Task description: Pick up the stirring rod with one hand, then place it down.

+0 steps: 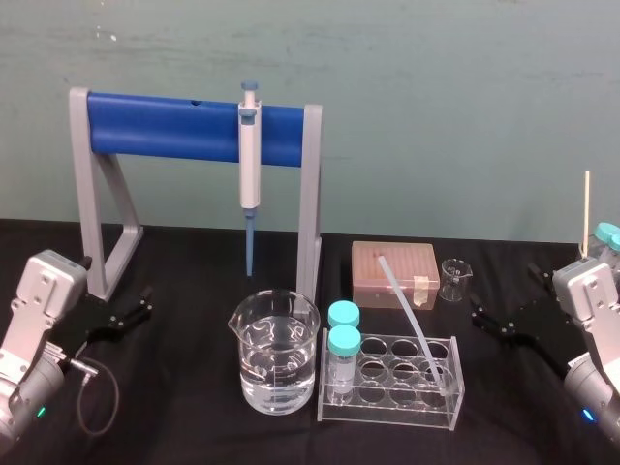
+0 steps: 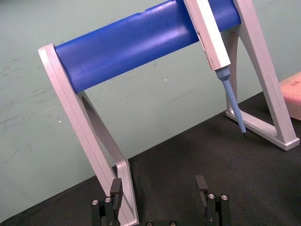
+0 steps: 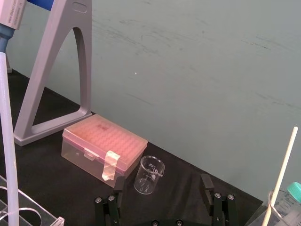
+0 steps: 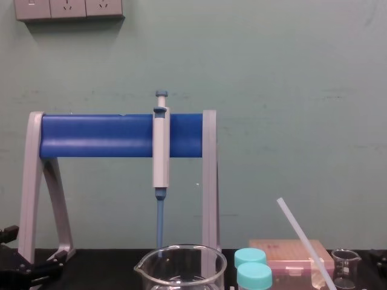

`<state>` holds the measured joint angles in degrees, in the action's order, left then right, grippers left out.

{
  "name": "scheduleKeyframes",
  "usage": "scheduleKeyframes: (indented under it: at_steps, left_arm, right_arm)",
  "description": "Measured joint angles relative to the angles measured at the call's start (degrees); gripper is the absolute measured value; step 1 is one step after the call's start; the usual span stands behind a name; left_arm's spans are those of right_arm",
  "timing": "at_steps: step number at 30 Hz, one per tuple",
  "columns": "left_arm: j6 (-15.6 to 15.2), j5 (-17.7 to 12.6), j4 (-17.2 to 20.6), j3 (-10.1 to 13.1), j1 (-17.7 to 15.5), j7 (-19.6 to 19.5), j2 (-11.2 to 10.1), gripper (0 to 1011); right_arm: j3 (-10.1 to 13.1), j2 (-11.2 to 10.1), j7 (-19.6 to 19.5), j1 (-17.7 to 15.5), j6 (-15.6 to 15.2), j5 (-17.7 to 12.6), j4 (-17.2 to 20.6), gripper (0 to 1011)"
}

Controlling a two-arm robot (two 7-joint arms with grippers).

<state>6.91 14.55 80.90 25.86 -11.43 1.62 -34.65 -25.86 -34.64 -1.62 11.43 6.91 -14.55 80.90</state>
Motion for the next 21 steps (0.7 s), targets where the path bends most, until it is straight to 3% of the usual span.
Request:
scheduleKeyframes:
  at_steps: [21]
  left_arm:
    - [0.0, 0.0, 0.0, 0.0, 0.0, 0.0, 0.0, 1000]
  right_arm:
    - [0.0, 0.0, 0.0, 0.0, 0.0, 0.0, 0.0, 1002]
